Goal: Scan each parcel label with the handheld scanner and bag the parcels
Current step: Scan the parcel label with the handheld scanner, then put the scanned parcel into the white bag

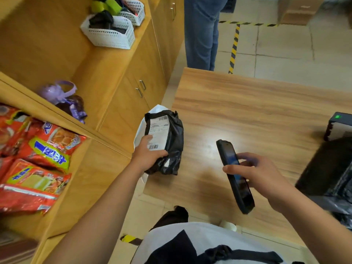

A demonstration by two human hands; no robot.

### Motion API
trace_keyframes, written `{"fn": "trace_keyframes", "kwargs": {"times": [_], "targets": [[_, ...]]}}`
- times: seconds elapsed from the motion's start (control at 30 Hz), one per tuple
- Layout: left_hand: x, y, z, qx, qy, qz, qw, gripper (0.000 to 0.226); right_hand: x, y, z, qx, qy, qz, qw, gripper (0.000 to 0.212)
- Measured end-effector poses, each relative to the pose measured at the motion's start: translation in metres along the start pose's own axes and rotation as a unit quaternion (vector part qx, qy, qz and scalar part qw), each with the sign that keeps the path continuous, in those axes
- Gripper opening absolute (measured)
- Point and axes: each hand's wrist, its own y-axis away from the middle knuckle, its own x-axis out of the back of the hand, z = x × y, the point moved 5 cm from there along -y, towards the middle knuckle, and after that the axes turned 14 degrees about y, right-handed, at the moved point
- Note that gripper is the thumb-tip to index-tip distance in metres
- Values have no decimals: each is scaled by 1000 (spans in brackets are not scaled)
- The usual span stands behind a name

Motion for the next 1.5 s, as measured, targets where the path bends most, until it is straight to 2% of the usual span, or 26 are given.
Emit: {"fn": "trace_keyframes", "kwargs": {"times": [0.13,0.27,0.37,0.47,0.53,0.6,0.73,0.83,0.97,1.2,1.33,1.5], "targets": [[20,-33,-10,80,104,-37,991,72,-12,-11,-17,-15,13,11,1000,45],[32,-64,-14,141,134,-78,978,27,-25,-21,-35,-21,17,32,999,35],[37,-83,-16,175,133,-97,971,27,-33,-23,-45,-23,18,40,999,36],[38,-100,-15,181,135,-102,969,32,-35,-22,-53,-29,13,53,998,47],[38,-108,-12,170,144,-106,969,32,-34,-20,-57,-30,7,65,997,62],[39,-118,-10,137,161,-90,973,34,-33,-18,-58,-31,-2,78,996,69],[44,-121,-9,80,165,-3,983,30,-30,-16,-52,-31,-18,88,995,59],[33,-106,3,42,159,10,986,34,-24,-13,-43,-31,-31,92,995,50],[-5,-79,28,-11,127,-43,991,25,-9,-1,-28,-25,-64,106,992,37],[-119,-19,66,-68,62,-159,983,18,43,40,31,-40,-122,157,979,52],[-195,32,80,-102,12,-236,966,20,78,70,81,-52,-159,197,966,44],[-289,101,93,-135,-76,-325,933,14,112,107,144,-59,-218,236,945,58]]}}
